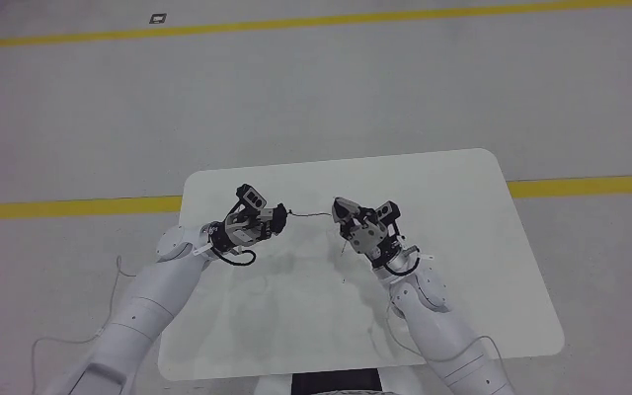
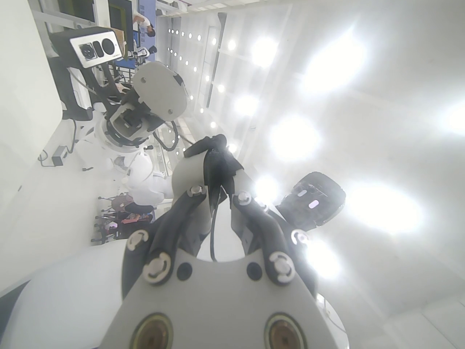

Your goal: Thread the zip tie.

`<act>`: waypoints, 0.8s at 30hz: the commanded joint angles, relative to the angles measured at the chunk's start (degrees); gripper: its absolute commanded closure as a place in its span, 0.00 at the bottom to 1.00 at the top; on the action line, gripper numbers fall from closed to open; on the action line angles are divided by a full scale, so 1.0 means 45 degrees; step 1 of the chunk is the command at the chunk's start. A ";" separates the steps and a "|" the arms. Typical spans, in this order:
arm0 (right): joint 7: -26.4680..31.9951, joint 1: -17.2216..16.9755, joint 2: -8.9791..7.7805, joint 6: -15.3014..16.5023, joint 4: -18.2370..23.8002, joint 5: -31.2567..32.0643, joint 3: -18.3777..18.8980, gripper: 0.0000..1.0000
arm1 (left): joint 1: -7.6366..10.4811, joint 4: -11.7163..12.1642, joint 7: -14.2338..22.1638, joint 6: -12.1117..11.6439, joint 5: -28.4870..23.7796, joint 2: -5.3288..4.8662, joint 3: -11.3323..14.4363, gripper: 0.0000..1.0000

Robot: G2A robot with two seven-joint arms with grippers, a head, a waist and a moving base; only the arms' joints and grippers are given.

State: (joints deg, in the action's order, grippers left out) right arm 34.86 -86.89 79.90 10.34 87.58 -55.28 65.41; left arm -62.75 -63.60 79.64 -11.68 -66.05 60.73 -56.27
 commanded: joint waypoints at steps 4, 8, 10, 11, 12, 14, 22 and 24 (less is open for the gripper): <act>0.0058 -0.0047 -0.0019 -0.0001 -0.0019 -0.0115 0.0144 1.00 | 0.0000 0.0000 0.0000 0.0000 0.0000 0.0000 0.0000 1.00; 0.0057 -0.0106 -0.0042 0.0034 -0.0031 -0.0094 0.0272 1.00 | 0.0000 0.0000 0.0000 0.0000 0.0000 0.0000 0.0000 1.00; 0.0021 -0.0110 -0.0084 -0.0006 -0.0025 0.0419 0.0325 0.88 | 0.0000 0.0000 0.0000 0.0000 0.0000 0.0000 0.0000 1.00; -0.0005 -0.0117 -0.0100 0.0007 -0.0002 0.0648 0.0337 0.57 | 0.0000 0.0000 0.0000 0.0000 0.0000 0.0000 0.0000 1.00; -0.0020 -0.0138 -0.0111 0.0002 0.0022 0.0815 0.0329 0.00 | 0.0000 0.0000 0.0000 0.0000 0.0000 0.0000 0.0000 1.00; -0.0139 -0.0170 -0.0140 0.0033 0.0047 0.1243 0.0349 0.00 | 0.0000 0.0000 0.0000 0.0000 0.0000 0.0000 0.0000 1.00; -0.0432 -0.0134 -0.0165 -0.0231 0.0045 0.1908 0.0165 0.00 | 0.0000 0.0000 0.0000 0.0000 0.0000 0.0000 0.0000 1.00; -0.0454 -0.0059 -0.0155 -0.0332 0.0025 0.1997 0.0043 0.00 | 0.0000 0.0000 0.0000 0.0000 0.0000 0.0000 0.0000 1.00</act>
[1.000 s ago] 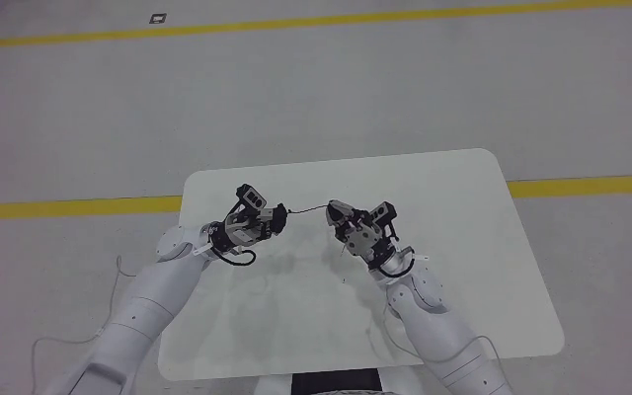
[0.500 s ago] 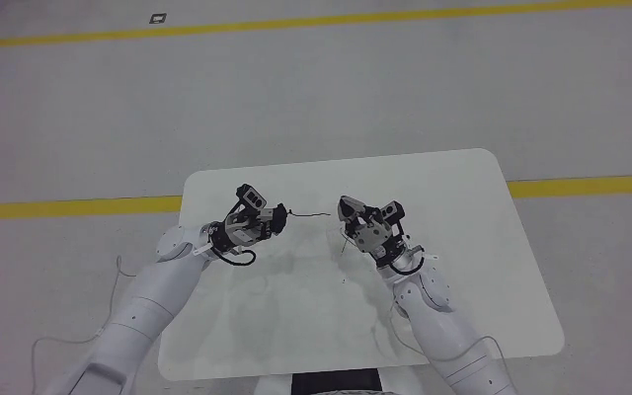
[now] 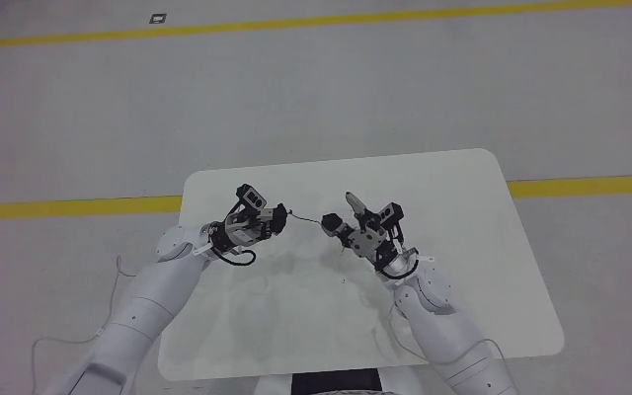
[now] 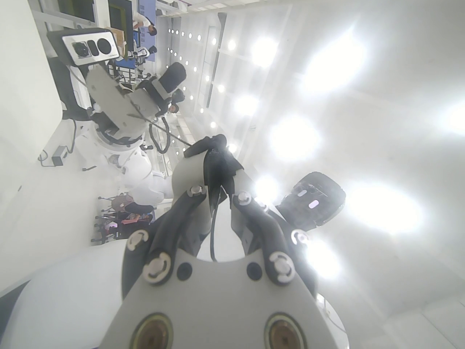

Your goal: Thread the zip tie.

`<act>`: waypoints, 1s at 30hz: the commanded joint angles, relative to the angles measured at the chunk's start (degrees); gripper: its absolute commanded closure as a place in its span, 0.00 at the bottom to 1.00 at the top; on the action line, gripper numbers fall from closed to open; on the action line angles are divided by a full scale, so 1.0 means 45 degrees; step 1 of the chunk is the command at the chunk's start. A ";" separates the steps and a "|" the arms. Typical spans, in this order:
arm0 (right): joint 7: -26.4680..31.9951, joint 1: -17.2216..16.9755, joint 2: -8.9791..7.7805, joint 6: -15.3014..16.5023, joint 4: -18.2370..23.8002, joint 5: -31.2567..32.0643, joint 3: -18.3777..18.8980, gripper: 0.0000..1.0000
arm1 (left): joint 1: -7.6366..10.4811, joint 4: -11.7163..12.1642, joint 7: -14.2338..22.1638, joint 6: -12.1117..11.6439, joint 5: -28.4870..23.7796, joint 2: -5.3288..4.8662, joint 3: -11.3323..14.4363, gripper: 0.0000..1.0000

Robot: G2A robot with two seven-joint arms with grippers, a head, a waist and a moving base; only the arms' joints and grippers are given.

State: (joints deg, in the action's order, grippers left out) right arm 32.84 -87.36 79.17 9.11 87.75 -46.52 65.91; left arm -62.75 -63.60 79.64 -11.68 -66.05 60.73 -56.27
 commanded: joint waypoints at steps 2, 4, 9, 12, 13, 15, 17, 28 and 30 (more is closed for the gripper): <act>-0.0049 0.0132 0.0019 -0.0133 -0.0025 0.0161 -0.0191 0.00 | 0.0000 0.0000 0.0000 0.0000 0.0000 0.0000 0.0000 1.00; -0.0051 0.0217 0.0036 -0.0243 -0.0039 0.0204 -0.0341 0.00 | 0.0000 0.0000 0.0000 0.0000 0.0000 0.0000 0.0000 1.00; -0.0110 0.0426 0.0082 -0.0429 -0.0157 0.0327 -0.0678 0.00 | 0.0000 0.0000 0.0000 0.0000 0.0000 0.0000 0.0000 1.00; -0.0127 0.0524 0.0107 -0.0539 -0.0284 0.0348 -0.0856 0.03 | 0.0000 0.0000 0.0000 0.0000 0.0000 0.0000 0.0000 1.00; -0.0133 0.0567 0.0114 -0.0587 -0.0343 0.0359 -0.0909 0.03 | 0.0000 0.0000 0.0000 0.0000 0.0000 0.0000 0.0000 1.00; -0.0131 0.0621 0.0125 -0.0692 -0.0449 0.0371 -0.1001 0.05 | 0.0000 0.0000 0.0000 0.0000 0.0000 0.0000 0.0000 1.00; -0.0120 0.0677 0.0138 -0.0756 -0.0550 0.0366 -0.1087 0.07 | 0.0000 0.0000 0.0000 0.0000 0.0000 0.0000 0.0000 1.00; -0.0034 0.0811 0.0169 -0.0589 -0.0590 0.0277 -0.1243 0.45 | 0.0000 0.0000 0.0000 0.0000 0.0000 0.0000 0.0000 1.00; -0.0017 0.0808 0.0170 -0.0553 -0.0563 0.0267 -0.1253 0.53 | 0.0000 0.0000 0.0000 0.0000 0.0000 0.0000 0.0000 1.00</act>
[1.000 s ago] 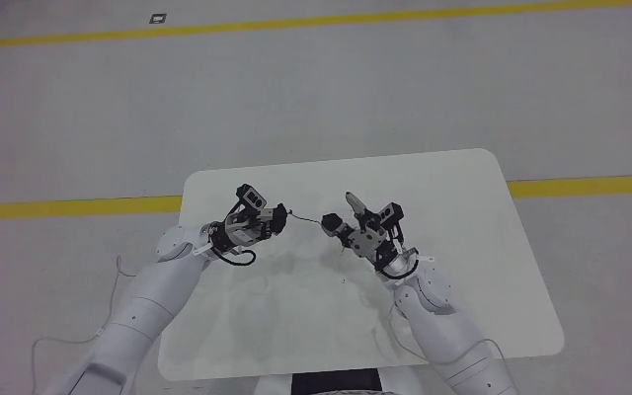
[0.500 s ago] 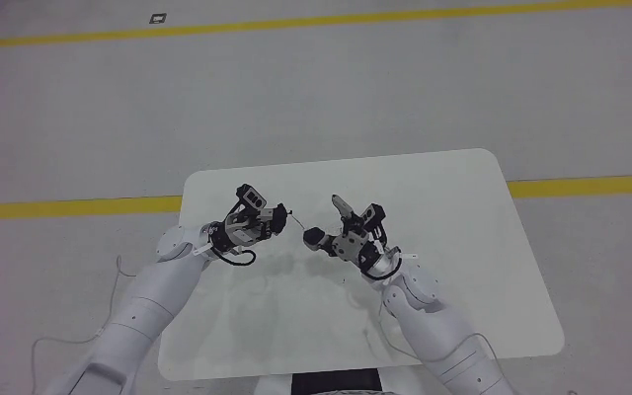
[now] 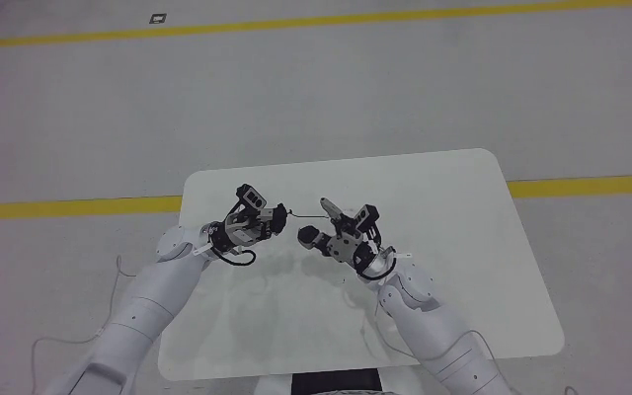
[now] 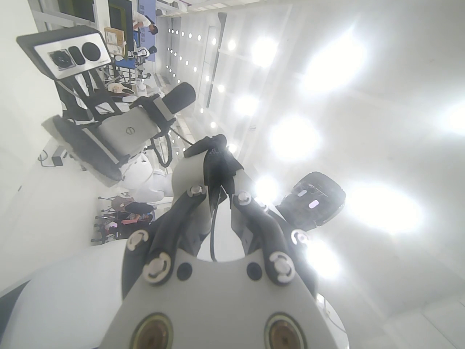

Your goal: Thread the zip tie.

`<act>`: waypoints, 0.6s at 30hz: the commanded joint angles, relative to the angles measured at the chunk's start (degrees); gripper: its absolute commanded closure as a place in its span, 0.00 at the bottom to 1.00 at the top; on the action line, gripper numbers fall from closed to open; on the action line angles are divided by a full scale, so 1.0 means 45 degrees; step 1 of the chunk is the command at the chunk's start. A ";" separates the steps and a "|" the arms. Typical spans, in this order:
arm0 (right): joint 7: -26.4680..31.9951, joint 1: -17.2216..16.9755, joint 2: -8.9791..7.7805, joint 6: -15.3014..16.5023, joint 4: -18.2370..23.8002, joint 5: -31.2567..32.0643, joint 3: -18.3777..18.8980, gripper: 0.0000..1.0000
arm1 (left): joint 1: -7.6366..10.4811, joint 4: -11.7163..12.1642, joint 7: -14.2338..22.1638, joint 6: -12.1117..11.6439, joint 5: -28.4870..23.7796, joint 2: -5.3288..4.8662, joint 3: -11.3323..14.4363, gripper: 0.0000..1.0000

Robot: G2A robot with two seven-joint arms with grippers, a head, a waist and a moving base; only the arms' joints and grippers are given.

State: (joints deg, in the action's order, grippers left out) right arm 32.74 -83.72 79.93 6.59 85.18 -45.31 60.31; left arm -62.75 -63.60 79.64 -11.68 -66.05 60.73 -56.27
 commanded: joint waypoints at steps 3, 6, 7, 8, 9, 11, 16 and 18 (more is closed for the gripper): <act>0.0053 0.0003 0.0003 0.0056 0.0048 0.0007 -0.0045 0.61 | 0.0000 0.0000 0.0000 0.0000 0.0000 0.0000 0.0000 1.00; 0.0112 0.0005 0.0009 0.0144 0.0061 -0.0002 -0.0087 0.68 | 0.0000 0.0000 0.0000 0.0000 0.0000 0.0000 0.0000 1.00; 0.0138 0.0004 0.0011 0.0206 0.0058 -0.0003 -0.0098 0.71 | 0.0000 0.0000 0.0000 0.0000 0.0000 0.0000 0.0000 1.00; 0.0158 0.0002 0.0014 0.0308 0.0075 -0.0001 -0.0098 0.73 | 0.0000 0.0000 0.0000 0.0000 0.0000 0.0000 0.0000 1.00; 0.0181 -0.0018 0.0017 0.0410 0.0091 -0.0016 -0.0104 0.76 | 0.0000 0.0000 0.0000 0.0000 0.0000 0.0000 0.0000 1.00; 0.0241 -0.0058 0.0017 0.0533 0.0145 -0.0029 -0.0109 0.83 | 0.0000 0.0000 0.0000 0.0000 0.0000 0.0000 0.0000 1.00; 0.0324 -0.0122 -0.0001 0.0641 0.0216 -0.0042 -0.0056 0.96 | 0.0000 0.0000 0.0000 0.0000 0.0000 0.0000 0.0000 1.00; 0.0355 -0.0134 -0.0011 0.0655 0.0209 -0.0056 -0.0013 1.00 | 0.0000 0.0000 0.0000 0.0000 0.0000 0.0000 0.0000 1.00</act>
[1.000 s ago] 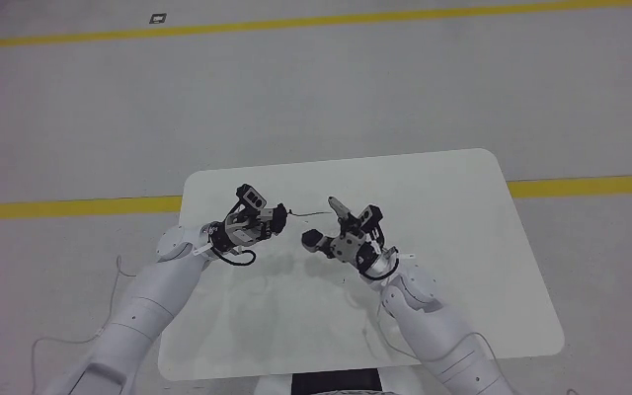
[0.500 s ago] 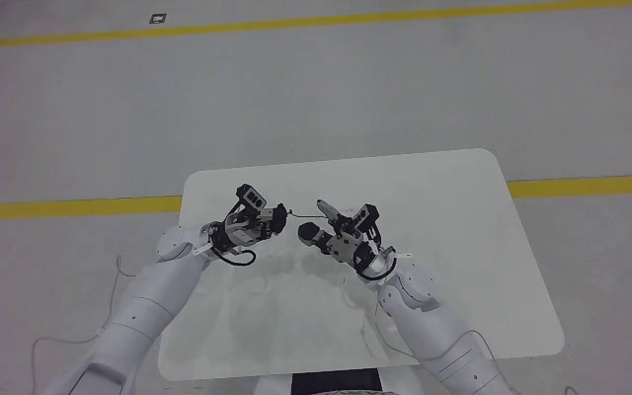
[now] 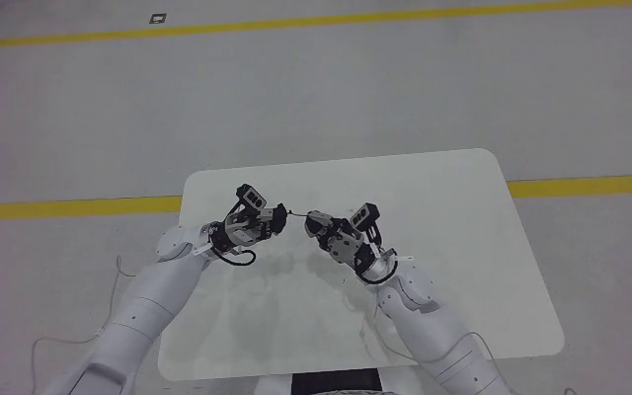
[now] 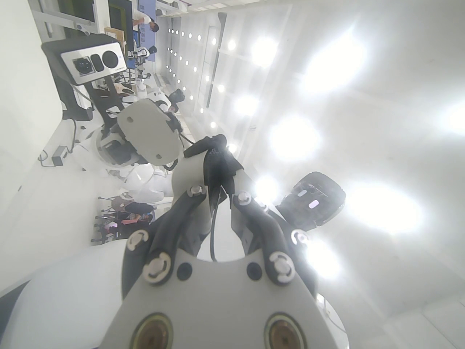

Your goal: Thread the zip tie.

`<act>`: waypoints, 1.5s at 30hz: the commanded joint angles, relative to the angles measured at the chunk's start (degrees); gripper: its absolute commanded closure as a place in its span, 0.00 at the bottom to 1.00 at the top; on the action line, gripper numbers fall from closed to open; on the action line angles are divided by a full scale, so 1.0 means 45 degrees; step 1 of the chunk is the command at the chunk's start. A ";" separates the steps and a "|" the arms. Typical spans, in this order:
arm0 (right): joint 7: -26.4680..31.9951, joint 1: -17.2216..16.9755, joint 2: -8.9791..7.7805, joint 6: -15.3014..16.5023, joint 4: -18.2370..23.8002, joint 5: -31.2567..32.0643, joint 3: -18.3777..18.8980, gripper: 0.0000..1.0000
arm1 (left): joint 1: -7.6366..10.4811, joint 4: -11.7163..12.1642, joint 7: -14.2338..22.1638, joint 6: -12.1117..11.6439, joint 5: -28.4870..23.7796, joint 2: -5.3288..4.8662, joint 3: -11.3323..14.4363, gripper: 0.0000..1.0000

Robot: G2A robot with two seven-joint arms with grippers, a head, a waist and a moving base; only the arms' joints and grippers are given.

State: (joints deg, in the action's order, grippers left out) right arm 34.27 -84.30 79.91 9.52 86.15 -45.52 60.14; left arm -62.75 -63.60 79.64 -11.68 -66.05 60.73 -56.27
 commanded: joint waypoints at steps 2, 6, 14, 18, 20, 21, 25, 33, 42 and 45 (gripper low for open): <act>0.0031 -0.0018 -0.0016 0.0014 -0.0016 -0.0040 0.0073 1.00 | 0.0000 0.0000 0.0000 0.0000 0.0000 0.0000 0.0000 1.00; 0.0000 -0.0041 -0.0032 0.0060 -0.0031 -0.0080 0.0168 1.00 | 0.0000 0.0000 0.0000 0.0000 0.0000 0.0000 0.0000 1.00; -0.0122 -0.0208 -0.0092 0.0228 -0.0023 -0.0257 0.0554 1.00 | 0.0000 0.0000 0.0000 0.0000 0.0000 0.0000 0.0000 1.00; -0.0181 -0.0394 -0.0147 0.0374 -0.0066 -0.0450 0.0914 0.64 | 0.0000 0.0000 0.0000 0.0000 0.0000 0.0000 0.0000 1.00; -0.0205 -0.0510 -0.0181 0.0489 -0.0076 -0.0545 0.1142 0.09 | 0.0000 0.0000 0.0000 0.0000 0.0000 0.0000 0.0000 1.00; -0.0226 -0.0590 -0.0208 0.0586 -0.0071 -0.0628 0.1337 0.00 | 0.0000 0.0000 0.0000 0.0000 0.0000 0.0000 0.0000 1.00; -0.0195 -0.0899 -0.0327 0.0834 0.0141 -0.0835 0.2099 0.00 | 0.0000 0.0000 0.0000 0.0000 0.0000 0.0000 0.0000 1.00; -0.0118 -0.1456 -0.0558 0.0997 0.1302 -0.0661 0.3418 0.00 | 0.0000 0.0000 0.0000 0.0000 0.0000 0.0000 0.0000 1.00; -0.0083 -0.1530 -0.0596 0.1024 0.1645 -0.0525 0.3611 0.00 | 0.0000 0.0000 0.0000 0.0000 0.0000 0.0000 0.0000 1.00; -0.0083 -0.1530 -0.0596 0.1024 0.1645 -0.0525 0.3611 0.00 | 0.0000 0.0000 0.0000 0.0000 0.0000 0.0000 0.0000 1.00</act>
State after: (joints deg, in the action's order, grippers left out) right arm 33.89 -91.19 77.22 14.12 93.55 -47.89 76.39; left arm -62.75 -63.60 79.64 -11.68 -66.05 60.73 -56.27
